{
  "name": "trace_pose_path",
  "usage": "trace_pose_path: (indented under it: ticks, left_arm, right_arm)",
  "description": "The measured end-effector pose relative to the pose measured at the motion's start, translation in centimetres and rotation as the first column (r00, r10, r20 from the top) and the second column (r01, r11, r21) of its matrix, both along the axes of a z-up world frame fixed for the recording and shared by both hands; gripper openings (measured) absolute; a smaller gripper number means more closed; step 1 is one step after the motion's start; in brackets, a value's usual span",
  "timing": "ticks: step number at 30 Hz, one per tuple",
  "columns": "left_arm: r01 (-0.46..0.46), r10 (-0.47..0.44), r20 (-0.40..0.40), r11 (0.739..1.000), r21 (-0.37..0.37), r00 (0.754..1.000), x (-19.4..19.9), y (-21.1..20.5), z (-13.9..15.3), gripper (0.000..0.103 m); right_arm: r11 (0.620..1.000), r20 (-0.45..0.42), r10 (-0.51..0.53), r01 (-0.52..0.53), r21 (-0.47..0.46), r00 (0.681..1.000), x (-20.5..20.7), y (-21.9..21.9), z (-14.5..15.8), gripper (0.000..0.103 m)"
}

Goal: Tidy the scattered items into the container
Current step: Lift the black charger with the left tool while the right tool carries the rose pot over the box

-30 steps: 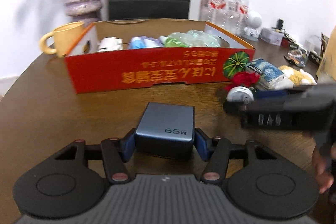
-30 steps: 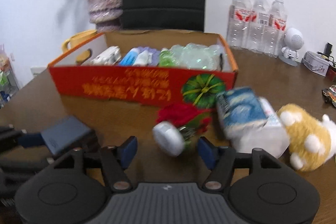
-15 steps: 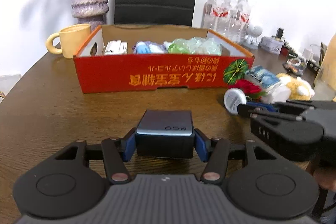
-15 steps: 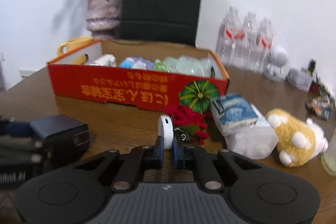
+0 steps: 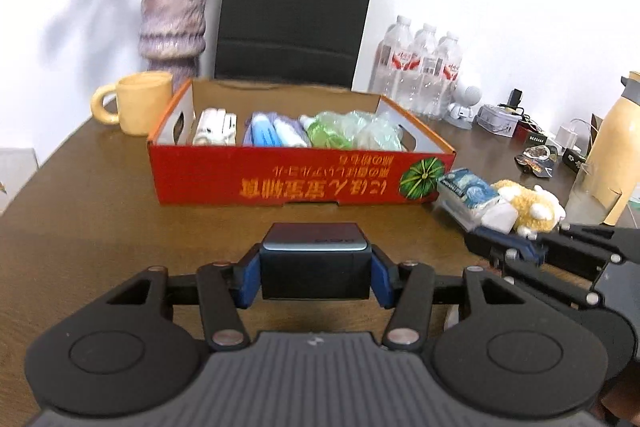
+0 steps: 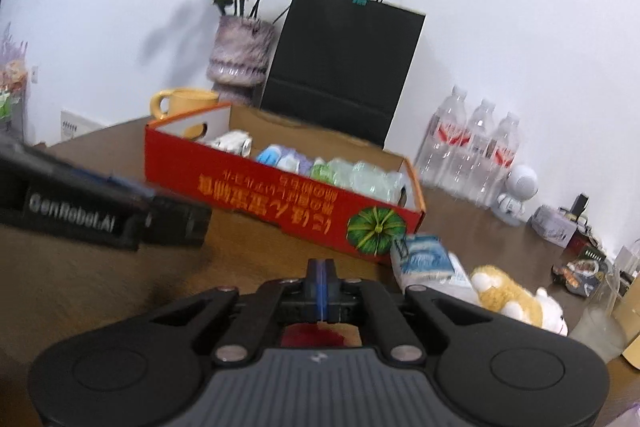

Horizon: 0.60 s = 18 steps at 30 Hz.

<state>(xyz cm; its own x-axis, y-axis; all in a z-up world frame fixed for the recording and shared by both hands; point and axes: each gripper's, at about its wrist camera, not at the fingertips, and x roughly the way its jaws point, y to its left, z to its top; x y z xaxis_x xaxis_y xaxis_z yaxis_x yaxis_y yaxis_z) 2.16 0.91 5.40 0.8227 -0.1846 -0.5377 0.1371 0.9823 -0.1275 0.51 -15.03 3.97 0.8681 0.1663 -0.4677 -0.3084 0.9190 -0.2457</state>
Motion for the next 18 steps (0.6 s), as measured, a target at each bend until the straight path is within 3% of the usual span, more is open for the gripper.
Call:
trace_pose_path:
  ticks: [2, 3, 5, 6, 7, 9, 12, 16, 18]
  left_arm:
    - [-0.002, 0.002, -0.003, 1.000, 0.005, 1.000, -0.3, -0.1, -0.1, 0.054]
    - [-0.002, 0.002, -0.010, 1.000, 0.001, 1.000, -0.5, -0.1, -0.3, 0.054]
    - [-0.002, 0.002, -0.024, 1.000, -0.003, 1.000, -0.9, 0.1, -0.7, 0.054]
    - [-0.005, 0.005, -0.029, 1.000, -0.004, 1.000, -1.0, 0.2, -0.8, 0.054]
    - [-0.010, 0.010, -0.034, 1.000, -0.006, 0.999, -1.2, 0.4, -1.0, 0.054]
    - [-0.021, 0.020, -0.040, 1.000, -0.012, 0.999, -1.3, 0.6, -1.2, 0.054]
    - [-0.028, 0.027, -0.046, 0.999, -0.024, 0.999, -1.5, 0.8, -1.3, 0.054]
    - [-0.024, 0.023, -0.042, 0.999, -0.033, 0.999, -2.2, 1.1, -1.1, 0.054]
    - [-0.032, 0.031, -0.039, 0.999, -0.029, 0.999, -2.4, 1.3, -1.0, 0.054]
  right_arm:
    - [1.000, -0.037, 0.025, -0.026, -0.009, 0.999, -0.6, -0.2, -0.4, 0.006]
    - [0.999, -0.033, 0.035, -0.035, -0.006, 0.999, -1.4, -0.5, -0.5, 0.014]
    - [1.000, -0.009, 0.027, -0.027, -0.001, 1.000, -2.9, -1.4, -0.6, 0.038]
    - [1.000, 0.009, 0.011, -0.011, 0.001, 1.000, -3.6, -2.0, -0.6, 0.062]
    - [1.000, 0.026, -0.005, 0.004, 0.005, 1.000, -4.3, -2.6, -0.6, 0.076]
    - [0.998, 0.018, -0.038, 0.037, 0.050, 0.999, -4.8, -4.0, -1.0, 0.078]
    - [0.987, -0.045, -0.005, 0.012, 0.163, 0.999, -4.6, -4.7, -1.1, 0.078]
    - [0.981, -0.092, 0.113, -0.096, 0.168, 0.989, -4.6, -3.0, -1.3, 0.079]
    - [0.973, -0.102, 0.183, -0.165, 0.164, 0.978, -5.0, -2.2, -1.5, 0.084]
